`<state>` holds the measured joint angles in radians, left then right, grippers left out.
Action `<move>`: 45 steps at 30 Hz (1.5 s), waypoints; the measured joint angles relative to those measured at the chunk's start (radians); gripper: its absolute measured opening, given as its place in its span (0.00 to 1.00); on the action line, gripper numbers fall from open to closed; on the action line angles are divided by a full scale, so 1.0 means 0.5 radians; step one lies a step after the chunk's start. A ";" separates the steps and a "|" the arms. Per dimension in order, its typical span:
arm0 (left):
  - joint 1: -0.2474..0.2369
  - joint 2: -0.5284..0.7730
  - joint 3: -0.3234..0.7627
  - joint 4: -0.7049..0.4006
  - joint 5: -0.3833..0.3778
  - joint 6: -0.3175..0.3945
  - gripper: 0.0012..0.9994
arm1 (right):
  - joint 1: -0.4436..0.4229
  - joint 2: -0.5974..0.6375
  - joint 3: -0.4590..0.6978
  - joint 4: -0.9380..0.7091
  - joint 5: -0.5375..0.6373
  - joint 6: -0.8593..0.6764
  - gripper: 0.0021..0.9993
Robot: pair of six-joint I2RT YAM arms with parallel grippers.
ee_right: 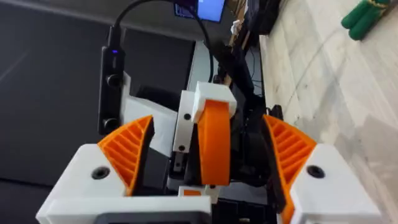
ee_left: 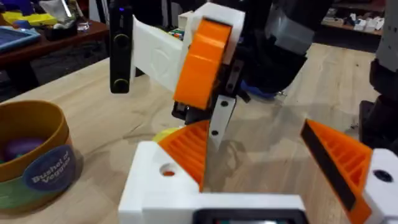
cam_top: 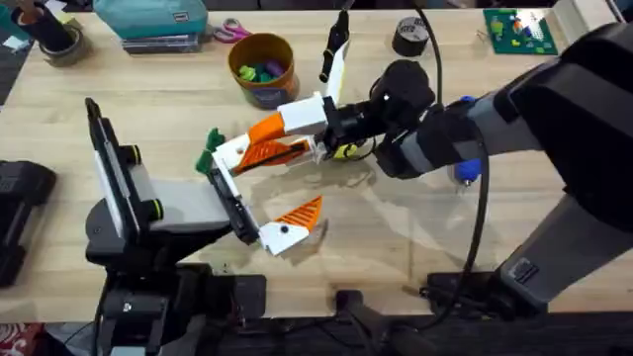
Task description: Pick up the gripper from the table and insert it into the empty holder that is missing its gripper. Then pick up a screw, insert it into the mounting hole, and use the screwdriver to tighten it. Finally, clean up the table by picking up the vegetable and placing it into the bucket.
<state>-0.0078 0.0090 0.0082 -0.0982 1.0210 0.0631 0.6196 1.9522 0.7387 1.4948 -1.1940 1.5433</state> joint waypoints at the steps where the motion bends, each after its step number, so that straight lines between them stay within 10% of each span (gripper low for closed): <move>1: 0.000 0.000 0.000 0.000 0.000 0.000 0.99 | -0.005 -0.001 0.000 0.000 -0.012 0.000 1.00; 23: 0.000 0.000 0.000 0.000 0.000 0.000 0.99 | -0.330 -0.121 0.001 -0.156 -0.397 0.010 1.00; 45: 0.000 0.000 0.000 0.000 0.001 0.000 0.99 | -0.197 -0.121 0.002 -0.166 -0.343 -0.022 0.82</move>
<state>-0.0078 0.0090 0.0082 -0.0982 1.0214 0.0631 0.5209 1.8919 0.7399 1.4120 -1.3655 1.5323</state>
